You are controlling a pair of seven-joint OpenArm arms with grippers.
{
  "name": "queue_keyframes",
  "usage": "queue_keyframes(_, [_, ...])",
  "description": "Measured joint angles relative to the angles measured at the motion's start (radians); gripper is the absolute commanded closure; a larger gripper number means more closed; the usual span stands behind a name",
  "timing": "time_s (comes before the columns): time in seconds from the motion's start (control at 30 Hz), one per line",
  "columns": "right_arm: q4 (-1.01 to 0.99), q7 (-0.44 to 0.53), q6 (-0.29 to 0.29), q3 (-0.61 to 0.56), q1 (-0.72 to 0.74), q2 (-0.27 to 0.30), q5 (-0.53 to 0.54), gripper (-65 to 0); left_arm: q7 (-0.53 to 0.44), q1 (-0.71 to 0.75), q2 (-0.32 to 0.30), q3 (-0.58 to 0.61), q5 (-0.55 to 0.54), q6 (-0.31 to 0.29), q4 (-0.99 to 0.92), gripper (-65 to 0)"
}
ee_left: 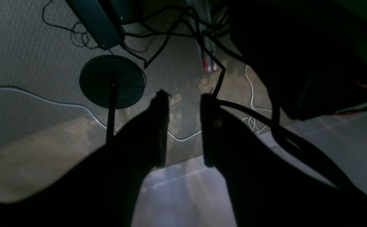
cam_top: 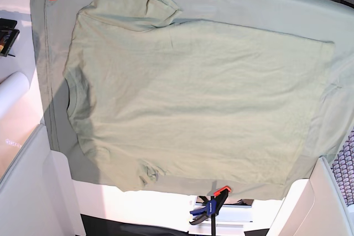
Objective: Fold the T-shirt properly
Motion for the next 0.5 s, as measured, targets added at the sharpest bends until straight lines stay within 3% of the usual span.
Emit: queue_keyframes(0.5, [0.003,0.000,0.000,0.000,-0.011,0.000,0.000,0.0,0.004,0.009,0.000,0.000,0.000,-0.002,0.001,-21.0])
